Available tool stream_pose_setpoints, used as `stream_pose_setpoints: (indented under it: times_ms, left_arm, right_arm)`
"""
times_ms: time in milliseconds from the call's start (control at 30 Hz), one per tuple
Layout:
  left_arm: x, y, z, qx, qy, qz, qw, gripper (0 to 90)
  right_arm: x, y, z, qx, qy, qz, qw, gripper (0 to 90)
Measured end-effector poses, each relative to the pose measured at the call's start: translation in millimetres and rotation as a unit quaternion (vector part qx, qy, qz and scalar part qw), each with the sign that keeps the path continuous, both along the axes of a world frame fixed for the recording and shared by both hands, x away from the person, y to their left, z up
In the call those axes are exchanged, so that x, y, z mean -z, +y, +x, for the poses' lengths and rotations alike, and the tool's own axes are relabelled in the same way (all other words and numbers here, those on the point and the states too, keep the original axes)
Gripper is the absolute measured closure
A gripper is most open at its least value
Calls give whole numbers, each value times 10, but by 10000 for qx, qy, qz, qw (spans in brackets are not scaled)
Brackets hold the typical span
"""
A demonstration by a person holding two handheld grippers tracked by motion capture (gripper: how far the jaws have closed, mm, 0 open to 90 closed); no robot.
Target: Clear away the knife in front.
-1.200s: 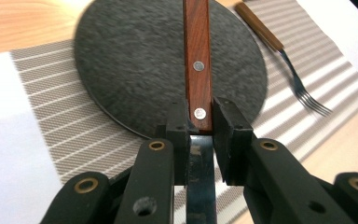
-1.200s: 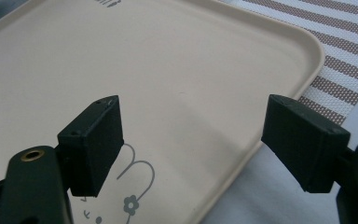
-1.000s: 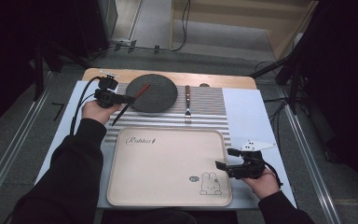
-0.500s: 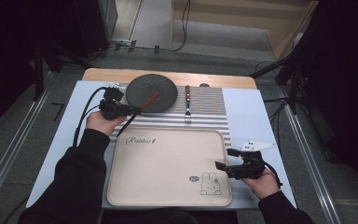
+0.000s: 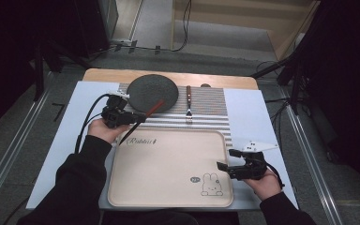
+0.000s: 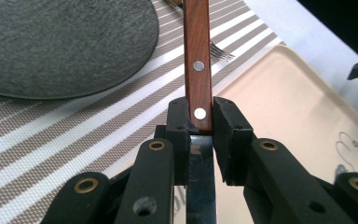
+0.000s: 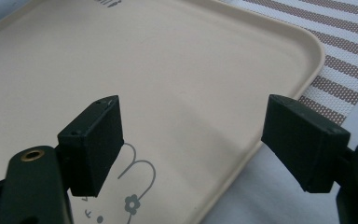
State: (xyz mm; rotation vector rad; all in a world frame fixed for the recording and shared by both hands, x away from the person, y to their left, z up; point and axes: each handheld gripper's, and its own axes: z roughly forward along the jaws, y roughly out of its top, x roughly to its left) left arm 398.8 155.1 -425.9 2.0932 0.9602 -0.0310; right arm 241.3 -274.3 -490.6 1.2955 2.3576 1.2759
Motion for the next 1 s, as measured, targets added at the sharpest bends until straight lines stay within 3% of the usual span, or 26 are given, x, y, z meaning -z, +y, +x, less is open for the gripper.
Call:
stream_pose_setpoints:
  times_ms: [267,500,633,733,1000]
  left_arm:
    - [86,-61,-178,120,142,71,9998,774]
    - [167,-147,-363,305,123,377,9987,774]
    - [253,-180,-447,404,190,348,9984,773]
    - [300,-223,-505,482,253,464,9974,773]
    - [374,-230,-598,502,248,475,9973,773]
  right_arm:
    - [-2,0,0,-5,-5,4,10000,184]
    - [-4,7,6,-19,-9,7,10000,185]
    - [-5,12,13,-34,-4,6,10000,185]
    - [-5,19,24,-49,-14,-2,10000,185]
    - [-9,45,53,-108,-12,8,9999,185]
